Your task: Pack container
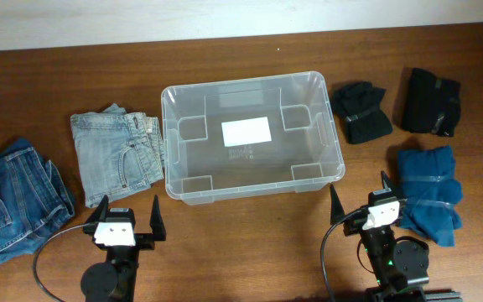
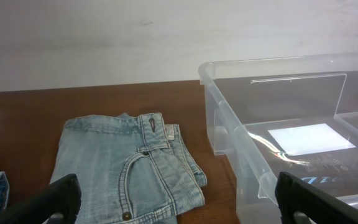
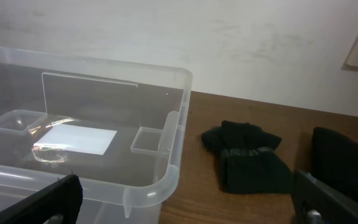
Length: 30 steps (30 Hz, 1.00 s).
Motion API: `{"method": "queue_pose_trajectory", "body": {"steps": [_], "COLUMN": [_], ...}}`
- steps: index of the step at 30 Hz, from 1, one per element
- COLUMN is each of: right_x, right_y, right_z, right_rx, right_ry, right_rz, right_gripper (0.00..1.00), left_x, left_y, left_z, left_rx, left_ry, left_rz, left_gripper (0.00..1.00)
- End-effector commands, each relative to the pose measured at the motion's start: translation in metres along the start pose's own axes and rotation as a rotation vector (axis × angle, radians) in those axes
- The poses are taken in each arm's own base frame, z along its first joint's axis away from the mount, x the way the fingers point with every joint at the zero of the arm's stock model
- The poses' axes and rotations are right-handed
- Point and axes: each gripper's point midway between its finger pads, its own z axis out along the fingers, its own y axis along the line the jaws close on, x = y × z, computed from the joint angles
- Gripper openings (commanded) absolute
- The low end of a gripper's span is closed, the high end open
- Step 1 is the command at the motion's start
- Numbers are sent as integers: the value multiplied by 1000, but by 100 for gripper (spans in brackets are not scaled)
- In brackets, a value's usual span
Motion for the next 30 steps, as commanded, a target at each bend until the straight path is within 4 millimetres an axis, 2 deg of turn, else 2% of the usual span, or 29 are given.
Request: {"method": "queue_pose_trajectory", "body": {"steps": [1,4,6,8,12,16,19,22,26,28,30], "right_x": [1,-3,-16,-33,-83,-155,-193,-218,-252,-262,-265], "right_y": [2,3,6,9,8,2,-14,-39,-32,-32,-33], "right_z": [0,-1,-3,-7,-21,-54,-79,-106,-138,-149,-152], "right_rx": [-8,-11,-37,-59,-67,-63,2,125,74,73,76], "right_ry": [-2,-15,-41,-78,-186,-333,-398,-411,-460,-490,-498], "right_rz": [11,11,8,4,-7,78,176,284,276,274,274], "right_gripper": [99,99,99,99,98,98,98,98,98,99,99], "left_x": [1,1,1,1,1,1,1,1,1,1,1], "left_y": [0,0,0,0,0,0,0,0,0,0,0], "left_z": [0,0,0,0,0,0,0,0,0,0,0], "left_rx": [4,4,4,4,4,4,4,4,4,4,4], "left_ry": [-5,-4,-5,-4,-4,-5,-4,-4,-5,-4,-4], "left_rz": [15,15,15,15,15,15,15,15,15,15,15], "left_gripper": [99,100,99,99,99,99,100,99,99,99,99]}}
